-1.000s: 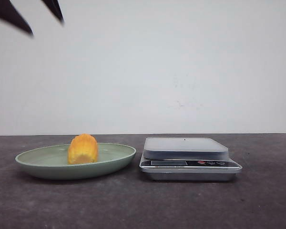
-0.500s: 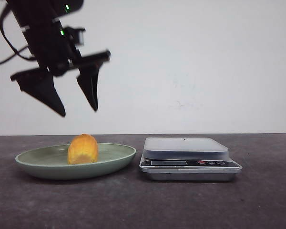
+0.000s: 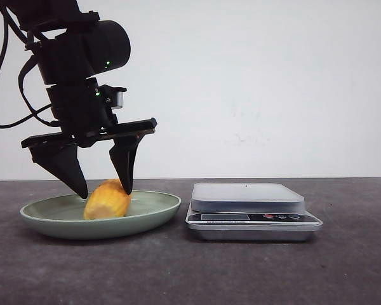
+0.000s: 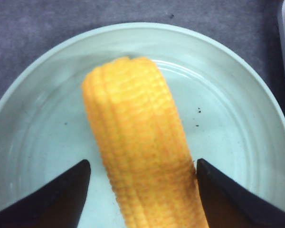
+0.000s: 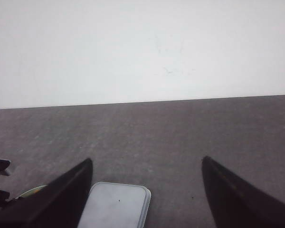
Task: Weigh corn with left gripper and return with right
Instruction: 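Lower the left gripper onto the yellow corn cob on the green plate and close, then lift the corn with the left gripper and carry it over the scale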
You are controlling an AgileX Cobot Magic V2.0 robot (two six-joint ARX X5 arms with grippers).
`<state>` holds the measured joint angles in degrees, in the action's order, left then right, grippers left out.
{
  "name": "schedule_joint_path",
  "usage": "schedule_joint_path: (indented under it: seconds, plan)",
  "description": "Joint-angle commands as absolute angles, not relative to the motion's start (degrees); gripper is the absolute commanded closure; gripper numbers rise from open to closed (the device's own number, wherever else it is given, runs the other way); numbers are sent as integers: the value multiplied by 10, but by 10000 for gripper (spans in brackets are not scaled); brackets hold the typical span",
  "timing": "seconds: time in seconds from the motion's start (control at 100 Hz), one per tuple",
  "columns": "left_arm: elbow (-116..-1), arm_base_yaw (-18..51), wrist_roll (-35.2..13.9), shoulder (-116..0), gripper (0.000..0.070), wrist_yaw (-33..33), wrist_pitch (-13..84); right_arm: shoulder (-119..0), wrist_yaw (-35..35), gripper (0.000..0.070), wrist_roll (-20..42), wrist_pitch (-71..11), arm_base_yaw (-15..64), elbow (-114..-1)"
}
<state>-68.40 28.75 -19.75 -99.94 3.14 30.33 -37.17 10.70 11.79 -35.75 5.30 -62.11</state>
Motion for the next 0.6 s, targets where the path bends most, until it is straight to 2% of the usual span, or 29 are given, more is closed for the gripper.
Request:
schedule_joint_path:
  seconds: [0.0,0.15,0.29,0.59]
  plan:
    - [-689,294,-205,-1016,288,34,300,-373,105,243,111,-352,55,-634]
    - [-689,303,-204,-1020,448,34,297,-373,105,243,111,-352,55,-634]
    - [-689,312,-204,-1020,700,34,284,-373,105,243,111,-352,55,-634]
    - [-691,316,-197,-973,696,35,281,-373,105,243,111,-358,55,-634]
